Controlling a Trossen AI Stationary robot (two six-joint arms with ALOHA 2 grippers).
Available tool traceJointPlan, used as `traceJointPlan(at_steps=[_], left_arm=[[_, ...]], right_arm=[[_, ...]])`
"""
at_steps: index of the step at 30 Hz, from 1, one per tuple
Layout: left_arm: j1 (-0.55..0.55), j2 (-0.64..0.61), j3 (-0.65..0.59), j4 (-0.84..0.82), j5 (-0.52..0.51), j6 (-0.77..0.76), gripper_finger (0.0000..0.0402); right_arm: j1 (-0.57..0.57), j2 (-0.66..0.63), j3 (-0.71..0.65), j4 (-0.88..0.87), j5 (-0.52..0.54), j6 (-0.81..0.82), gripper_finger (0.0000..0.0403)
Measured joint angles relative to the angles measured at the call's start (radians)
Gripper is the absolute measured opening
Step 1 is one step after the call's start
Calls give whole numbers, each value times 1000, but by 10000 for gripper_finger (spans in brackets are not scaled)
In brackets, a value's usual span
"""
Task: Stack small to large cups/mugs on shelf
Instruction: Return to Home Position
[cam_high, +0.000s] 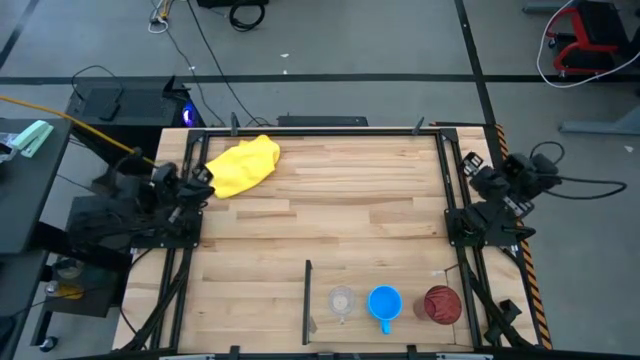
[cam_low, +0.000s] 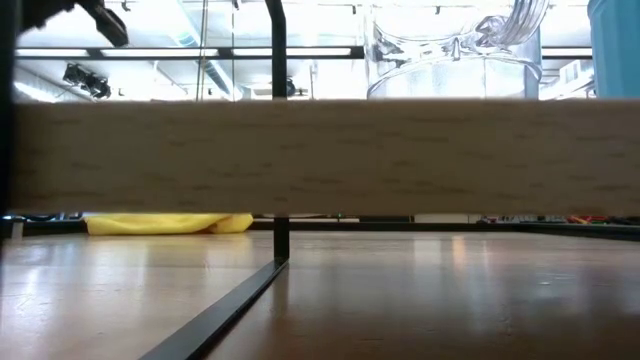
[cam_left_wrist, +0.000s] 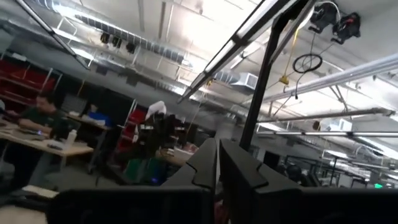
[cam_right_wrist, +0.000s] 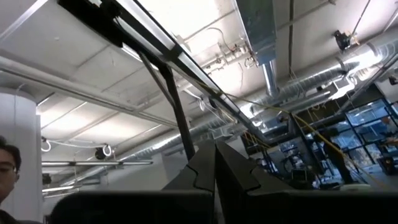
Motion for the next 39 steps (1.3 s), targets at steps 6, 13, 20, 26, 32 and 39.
traceJointPlan(at_steps=[6, 13, 20, 26, 32, 39], left_arm=[[0, 0, -151, 168, 1, -64, 24], [0, 0, -187, 204, 1, -76, 34], [0, 0, -186, 196, 1, -79, 33], [0, 0, -186, 175, 22, -91, 25], [0, 1, -186, 169, 27, -90, 30], [0, 2, -185, 109, 27, -55, 35]], right_arm=[[0, 0, -98, 97, 3, 39, 16], [0, 0, -228, 270, 3, 61, 16], [0, 0, -374, 501, 4, 42, 16], [0, 0, -378, 504, 6, 28, 16], [0, 0, -380, 439, 10, 44, 16], [0, 0, -380, 343, 18, 32, 16]])
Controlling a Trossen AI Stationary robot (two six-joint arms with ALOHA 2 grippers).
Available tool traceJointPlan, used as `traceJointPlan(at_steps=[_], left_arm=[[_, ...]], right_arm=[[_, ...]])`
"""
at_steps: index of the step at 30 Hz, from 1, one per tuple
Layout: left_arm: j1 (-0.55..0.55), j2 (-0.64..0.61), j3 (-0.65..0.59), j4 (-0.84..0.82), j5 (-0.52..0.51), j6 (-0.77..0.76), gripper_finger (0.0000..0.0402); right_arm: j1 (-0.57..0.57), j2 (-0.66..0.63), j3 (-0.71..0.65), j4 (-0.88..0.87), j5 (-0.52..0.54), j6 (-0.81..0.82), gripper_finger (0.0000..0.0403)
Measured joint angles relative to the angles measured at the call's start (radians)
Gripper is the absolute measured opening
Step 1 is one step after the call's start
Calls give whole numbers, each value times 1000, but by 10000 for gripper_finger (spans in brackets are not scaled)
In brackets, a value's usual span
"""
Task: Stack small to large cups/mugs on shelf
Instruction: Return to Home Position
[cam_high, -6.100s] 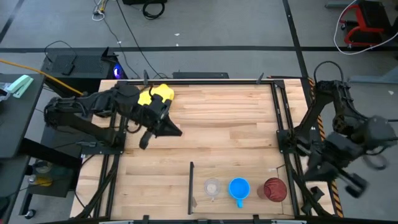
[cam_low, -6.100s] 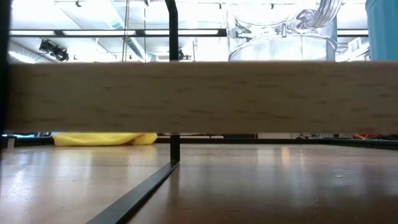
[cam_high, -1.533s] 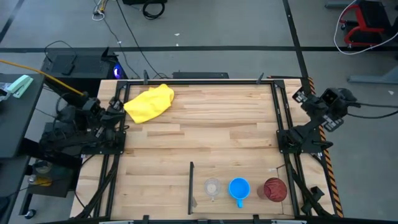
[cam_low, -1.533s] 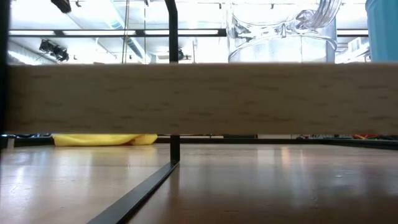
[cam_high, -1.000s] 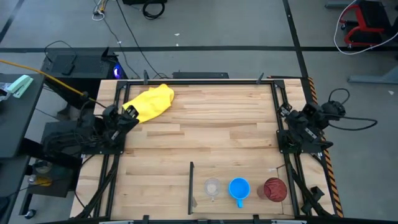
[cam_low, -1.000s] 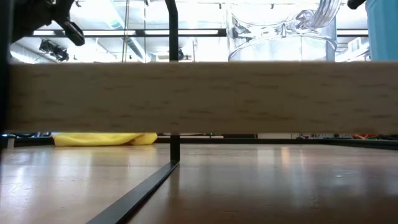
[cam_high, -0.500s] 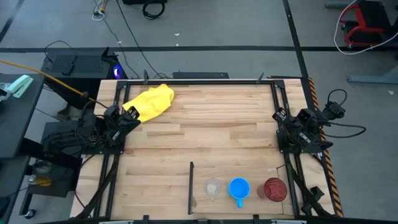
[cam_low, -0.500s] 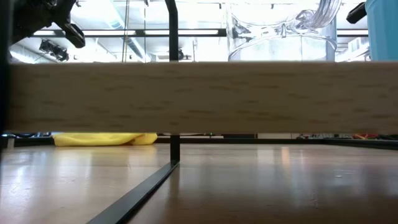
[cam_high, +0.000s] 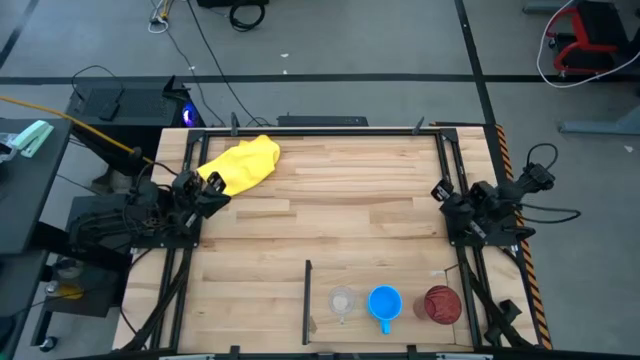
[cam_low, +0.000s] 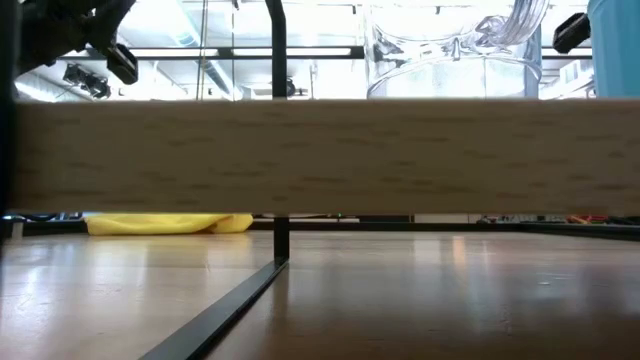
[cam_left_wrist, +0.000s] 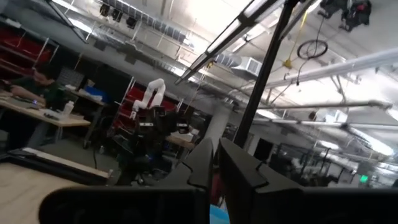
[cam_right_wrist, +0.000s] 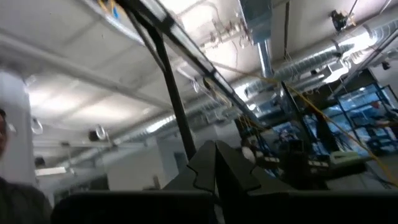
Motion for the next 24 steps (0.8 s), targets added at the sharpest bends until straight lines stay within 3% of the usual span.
traceJointPlan(at_steps=[5, 13, 18, 24], left_arm=[[0, 0, 0, -99, 1, 111, 27], [0, 0, 0, -427, -60, 194, 25], [0, 0, 0, -484, -150, 240, 33], [0, 0, 0, -490, -169, 488, 36]], right_arm=[[0, 0, 0, -185, 0, -77, 16], [0, 0, 0, -493, 28, -90, 16], [0, 0, 0, -573, 111, -115, 16], [-1, 3, 0, -577, 123, -291, 16]])
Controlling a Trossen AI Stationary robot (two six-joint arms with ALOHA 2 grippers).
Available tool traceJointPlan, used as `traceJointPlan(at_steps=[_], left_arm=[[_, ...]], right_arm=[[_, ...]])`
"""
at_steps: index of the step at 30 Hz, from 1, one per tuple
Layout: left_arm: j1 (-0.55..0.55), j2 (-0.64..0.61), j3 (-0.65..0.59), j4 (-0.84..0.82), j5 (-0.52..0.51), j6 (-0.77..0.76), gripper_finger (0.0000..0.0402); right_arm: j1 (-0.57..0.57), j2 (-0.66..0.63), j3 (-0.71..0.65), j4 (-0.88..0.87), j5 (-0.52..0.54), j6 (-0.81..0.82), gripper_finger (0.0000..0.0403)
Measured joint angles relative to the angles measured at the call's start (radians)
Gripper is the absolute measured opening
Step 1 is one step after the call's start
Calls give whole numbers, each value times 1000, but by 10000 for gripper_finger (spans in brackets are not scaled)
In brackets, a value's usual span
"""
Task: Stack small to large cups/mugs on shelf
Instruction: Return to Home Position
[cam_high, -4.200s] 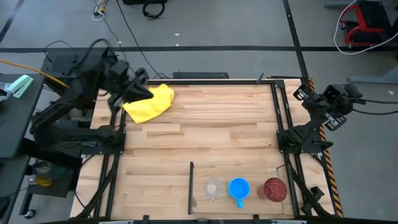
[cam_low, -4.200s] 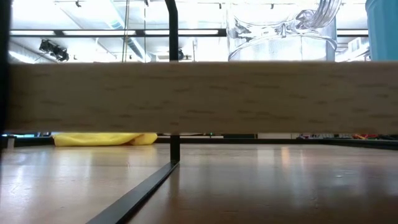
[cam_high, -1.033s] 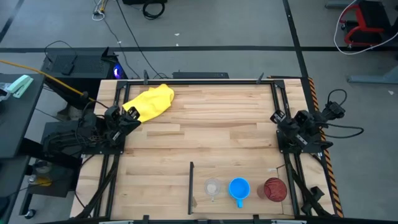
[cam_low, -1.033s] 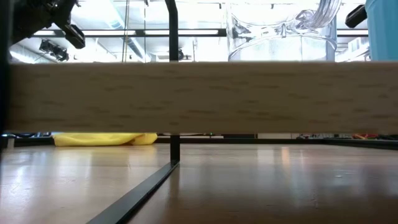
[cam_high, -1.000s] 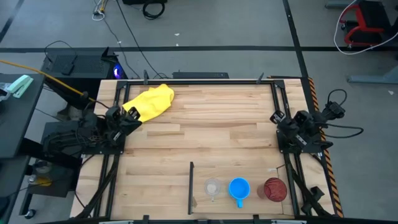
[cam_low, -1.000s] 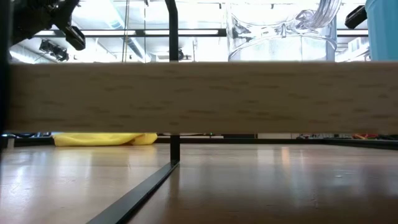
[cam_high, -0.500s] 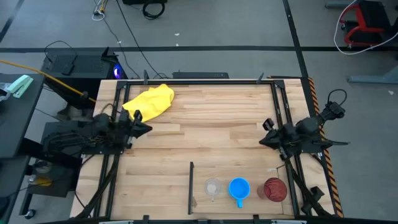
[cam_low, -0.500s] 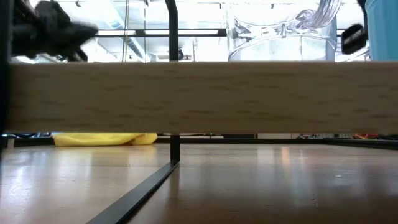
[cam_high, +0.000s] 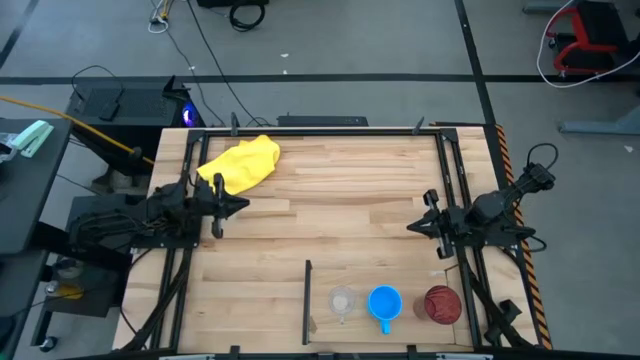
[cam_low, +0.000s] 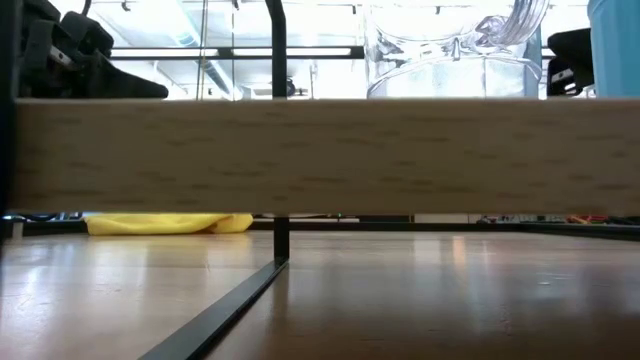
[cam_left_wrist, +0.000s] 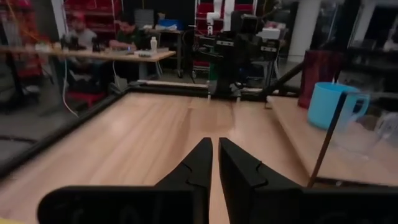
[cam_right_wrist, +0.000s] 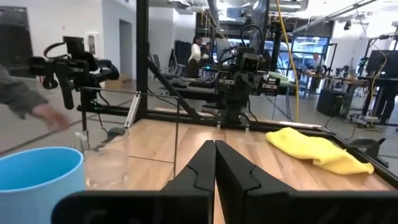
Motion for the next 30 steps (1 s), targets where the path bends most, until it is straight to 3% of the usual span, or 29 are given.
traceJointPlan(at_steps=[30], left_arm=[[0, 0, 0, 2, 2, 45, 28]], right_arm=[[0, 1, 0, 0, 0, 87, 16]])
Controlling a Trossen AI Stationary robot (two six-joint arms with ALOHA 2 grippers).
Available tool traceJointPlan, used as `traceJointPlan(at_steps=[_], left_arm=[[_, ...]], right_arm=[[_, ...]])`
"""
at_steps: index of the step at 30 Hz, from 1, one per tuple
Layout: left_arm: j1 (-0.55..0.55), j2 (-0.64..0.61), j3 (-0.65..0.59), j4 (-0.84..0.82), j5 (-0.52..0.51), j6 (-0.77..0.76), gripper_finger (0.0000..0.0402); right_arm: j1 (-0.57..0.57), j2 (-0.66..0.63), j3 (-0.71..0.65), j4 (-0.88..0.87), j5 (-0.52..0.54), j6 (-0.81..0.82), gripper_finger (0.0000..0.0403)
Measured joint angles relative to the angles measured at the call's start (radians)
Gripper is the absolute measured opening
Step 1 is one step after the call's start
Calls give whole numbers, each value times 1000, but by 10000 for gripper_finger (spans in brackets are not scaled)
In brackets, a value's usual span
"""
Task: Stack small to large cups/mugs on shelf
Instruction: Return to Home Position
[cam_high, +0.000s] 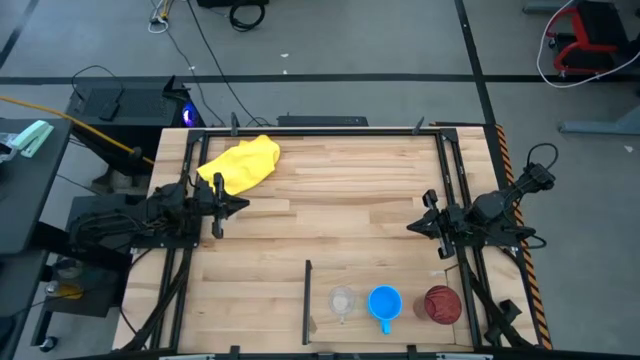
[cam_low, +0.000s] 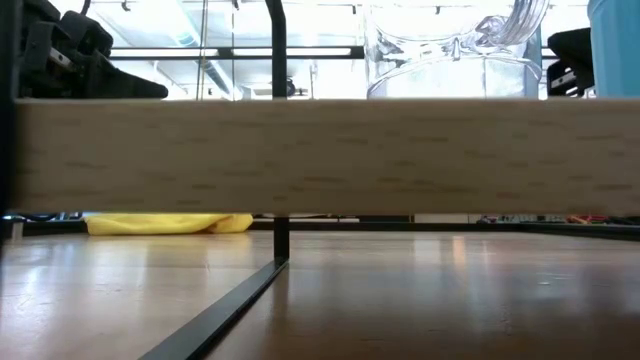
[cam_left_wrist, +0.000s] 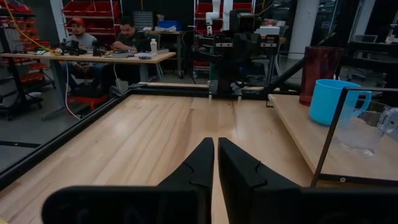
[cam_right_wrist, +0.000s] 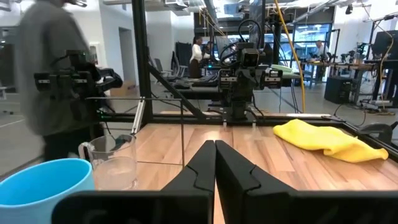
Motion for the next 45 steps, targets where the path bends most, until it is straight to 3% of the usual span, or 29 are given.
traceJointPlan(at_steps=[45], left_arm=[[0, 0, 0, 1, 0, 0, 31]], right_arm=[[0, 0, 1, 0, 0, 0, 16]])
